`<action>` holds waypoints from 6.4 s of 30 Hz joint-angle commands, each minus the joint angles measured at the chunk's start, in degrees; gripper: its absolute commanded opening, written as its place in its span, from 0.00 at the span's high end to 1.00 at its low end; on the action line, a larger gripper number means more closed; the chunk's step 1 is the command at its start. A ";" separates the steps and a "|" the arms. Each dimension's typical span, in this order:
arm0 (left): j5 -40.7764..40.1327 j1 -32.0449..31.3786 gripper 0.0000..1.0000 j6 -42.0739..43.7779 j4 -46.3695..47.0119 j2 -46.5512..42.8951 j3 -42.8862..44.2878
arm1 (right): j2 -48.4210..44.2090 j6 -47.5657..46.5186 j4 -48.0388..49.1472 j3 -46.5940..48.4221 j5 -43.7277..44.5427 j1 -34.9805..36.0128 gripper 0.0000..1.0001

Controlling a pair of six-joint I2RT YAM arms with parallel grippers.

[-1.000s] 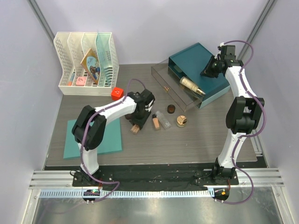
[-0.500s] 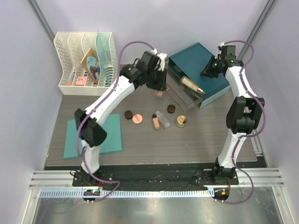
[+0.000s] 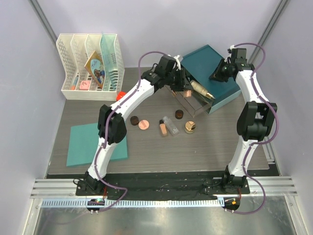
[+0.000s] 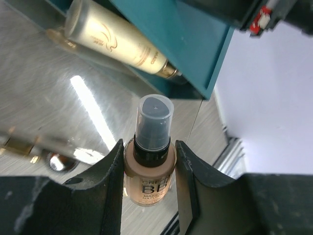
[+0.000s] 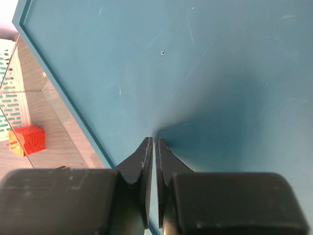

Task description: Organize the makeup

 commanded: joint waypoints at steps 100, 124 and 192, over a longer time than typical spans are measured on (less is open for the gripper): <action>-25.16 -2.17 1.00 7.90 -18.54 -15.36 -38.69 | 3.67 -1.66 -12.97 -7.19 -0.26 0.96 0.87; -2.77 3.80 0.96 -7.11 -1.81 -7.20 -2.99 | 3.76 -1.40 -12.79 -7.72 -1.05 0.96 0.87; -5.92 -4.54 0.44 -9.33 -4.58 -8.16 -33.14 | 3.32 -1.66 -12.26 -9.21 -1.14 1.05 0.87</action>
